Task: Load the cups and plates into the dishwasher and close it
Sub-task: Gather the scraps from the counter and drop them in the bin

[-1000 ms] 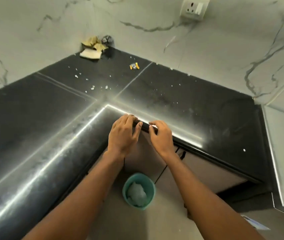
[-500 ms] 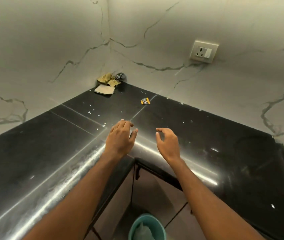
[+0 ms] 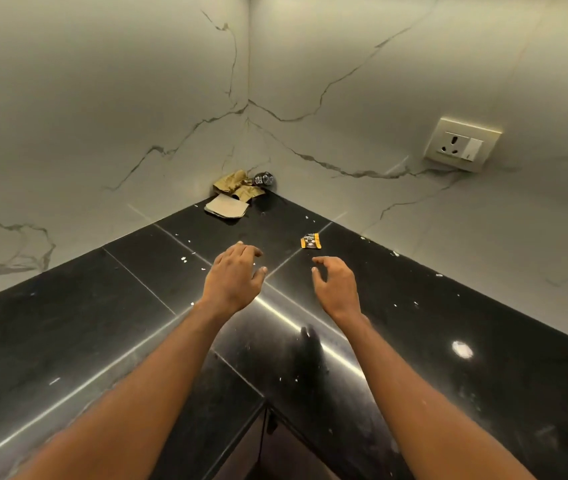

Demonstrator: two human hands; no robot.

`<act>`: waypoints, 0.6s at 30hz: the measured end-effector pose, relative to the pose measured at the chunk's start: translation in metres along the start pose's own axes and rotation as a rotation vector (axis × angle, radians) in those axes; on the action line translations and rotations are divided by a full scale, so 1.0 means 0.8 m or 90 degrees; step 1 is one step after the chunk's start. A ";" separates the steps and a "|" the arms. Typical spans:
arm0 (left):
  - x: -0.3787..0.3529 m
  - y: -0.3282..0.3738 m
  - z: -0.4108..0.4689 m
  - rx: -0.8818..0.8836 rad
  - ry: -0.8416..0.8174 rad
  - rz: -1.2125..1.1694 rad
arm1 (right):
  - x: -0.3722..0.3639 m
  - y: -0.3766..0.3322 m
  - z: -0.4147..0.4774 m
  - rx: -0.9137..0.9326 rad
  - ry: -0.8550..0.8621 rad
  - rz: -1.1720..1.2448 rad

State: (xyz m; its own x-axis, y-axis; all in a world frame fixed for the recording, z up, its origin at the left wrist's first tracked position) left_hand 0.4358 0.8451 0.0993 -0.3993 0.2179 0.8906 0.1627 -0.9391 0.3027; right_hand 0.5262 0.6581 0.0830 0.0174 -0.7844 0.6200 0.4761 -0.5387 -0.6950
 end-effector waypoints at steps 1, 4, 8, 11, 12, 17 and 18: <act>-0.006 -0.005 0.012 -0.002 0.006 0.006 | -0.006 0.005 0.013 -0.005 -0.010 0.000; -0.033 -0.027 0.055 -0.020 0.000 0.048 | -0.030 0.024 0.057 -0.020 -0.031 -0.021; -0.082 -0.075 0.134 -0.004 -0.054 0.089 | -0.076 0.058 0.123 -0.073 -0.051 -0.038; -0.114 -0.109 0.193 0.027 -0.088 0.098 | -0.108 0.085 0.165 -0.132 -0.067 -0.073; -0.128 -0.123 0.213 0.038 -0.104 0.101 | -0.121 0.094 0.179 -0.156 -0.073 -0.091; -0.176 -0.172 0.287 0.090 -0.167 0.125 | -0.165 0.117 0.224 -0.225 -0.099 -0.208; -0.179 -0.176 0.293 0.096 -0.172 0.134 | -0.167 0.118 0.226 -0.221 -0.100 -0.241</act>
State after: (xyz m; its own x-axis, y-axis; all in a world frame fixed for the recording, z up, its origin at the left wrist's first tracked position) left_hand 0.6820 1.0082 0.0086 -0.0931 0.1051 0.9901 0.3549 -0.9256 0.1316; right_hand 0.7277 0.7680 0.0004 0.0445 -0.4742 0.8793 0.1557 -0.8661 -0.4750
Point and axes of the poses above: each hand's wrist, its own z-axis towards the middle knuckle, its own x-axis out of the back of the hand, y = z × x, the point moved 1 cm from there along z, towards the middle knuckle, and after that the axes turned 5 degrees about z, right-handed, at the moved point
